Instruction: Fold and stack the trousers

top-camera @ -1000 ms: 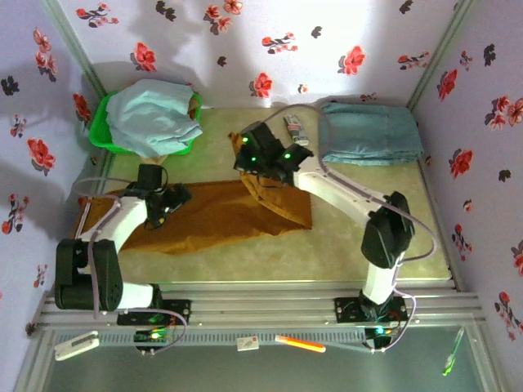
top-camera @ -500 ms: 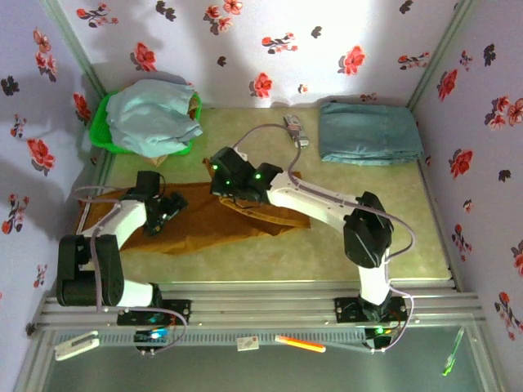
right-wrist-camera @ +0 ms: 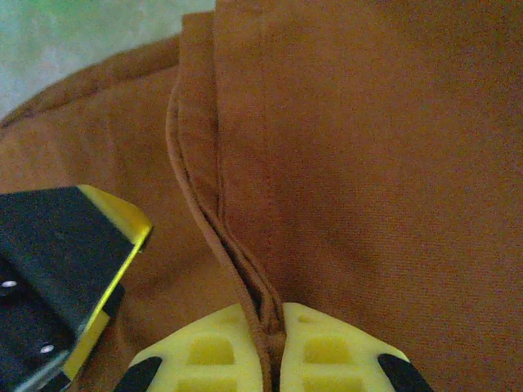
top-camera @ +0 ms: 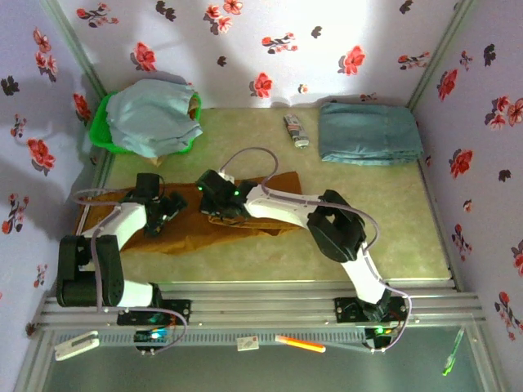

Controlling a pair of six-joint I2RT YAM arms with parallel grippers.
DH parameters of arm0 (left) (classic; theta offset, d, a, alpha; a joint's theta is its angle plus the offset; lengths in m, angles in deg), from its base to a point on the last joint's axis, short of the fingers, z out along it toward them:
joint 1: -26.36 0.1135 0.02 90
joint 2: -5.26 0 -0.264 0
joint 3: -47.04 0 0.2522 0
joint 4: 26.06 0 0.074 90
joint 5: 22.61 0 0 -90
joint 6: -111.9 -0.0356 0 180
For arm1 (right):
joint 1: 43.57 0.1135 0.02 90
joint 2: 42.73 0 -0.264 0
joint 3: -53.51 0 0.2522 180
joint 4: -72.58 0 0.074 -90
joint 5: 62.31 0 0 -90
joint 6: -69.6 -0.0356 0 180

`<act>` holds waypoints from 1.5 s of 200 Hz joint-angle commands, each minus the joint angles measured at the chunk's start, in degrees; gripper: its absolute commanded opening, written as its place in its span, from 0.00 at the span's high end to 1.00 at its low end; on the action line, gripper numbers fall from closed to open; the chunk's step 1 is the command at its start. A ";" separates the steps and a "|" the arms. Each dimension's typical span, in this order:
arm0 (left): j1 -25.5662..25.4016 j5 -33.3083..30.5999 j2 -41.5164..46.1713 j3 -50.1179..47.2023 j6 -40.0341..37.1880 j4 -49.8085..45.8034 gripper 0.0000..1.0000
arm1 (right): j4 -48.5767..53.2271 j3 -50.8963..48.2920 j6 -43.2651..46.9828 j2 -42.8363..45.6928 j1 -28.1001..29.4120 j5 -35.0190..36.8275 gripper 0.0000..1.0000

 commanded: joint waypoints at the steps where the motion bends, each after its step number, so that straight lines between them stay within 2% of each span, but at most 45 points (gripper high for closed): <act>1: 0.64 -0.81 1.65 -0.45 0.65 -0.84 0.01 | -5.51 1.02 -2.46 -1.47 0.33 -3.65 0.89; 16: 0.81 -0.76 2.63 0.27 0.56 -2.12 0.01 | -6.71 1.26 -2.07 -1.53 -0.14 -7.51 0.61; 21: 0.81 -0.80 3.19 0.47 0.57 -2.49 0.01 | -6.72 1.24 -1.52 -1.17 -0.28 -8.39 0.55; 44: 0.81 -0.58 5.75 1.82 -0.09 -4.77 0.00 | -5.69 1.16 0.96 2.02 -1.67 -14.65 0.43; 70: 0.36 2.18 8.26 3.91 -0.74 -6.75 0.01 | 0.50 0.63 7.50 9.47 -4.02 -16.22 0.38; 92: -3.00 3.01 9.01 6.19 -0.86 -7.54 0.05 | 11.24 0.48 16.93 15.30 -8.50 -13.22 0.39; 108: -6.59 2.97 8.51 7.76 -0.84 -7.23 0.10 | 18.00 -1.40 22.62 18.52 -14.33 -13.18 0.41; 124: -9.82 3.24 6.61 8.85 -1.30 -6.25 0.25 | 21.76 -4.70 28.27 21.22 -20.66 -16.35 0.44; 162: -15.55 5.78 -0.49 10.56 -4.09 -2.62 0.70 | 22.94 -15.56 36.60 25.58 -34.29 -22.25 0.38; 195: -16.85 6.04 -6.78 9.52 -6.73 1.34 0.91 | 16.93 -25.13 36.94 26.27 -41.20 -26.92 0.32; 217: -16.79 6.26 -10.61 7.16 -6.42 4.00 0.98 | 13.07 -28.55 36.35 23.62 -42.40 -28.16 0.32; 257: -16.74 7.04 -12.82 1.19 -4.76 9.72 1.00 | 6.92 -32.11 36.09 18.32 -42.39 -33.10 0.36; 282: -16.76 7.19 -13.00 -0.16 -5.11 10.45 1.00 | 2.94 -33.95 35.15 16.50 -42.38 -36.08 0.36; 300: -16.76 7.26 -12.98 -0.61 -5.37 10.42 1.00 | 1.75 -35.06 34.67 15.44 -42.34 -36.66 0.40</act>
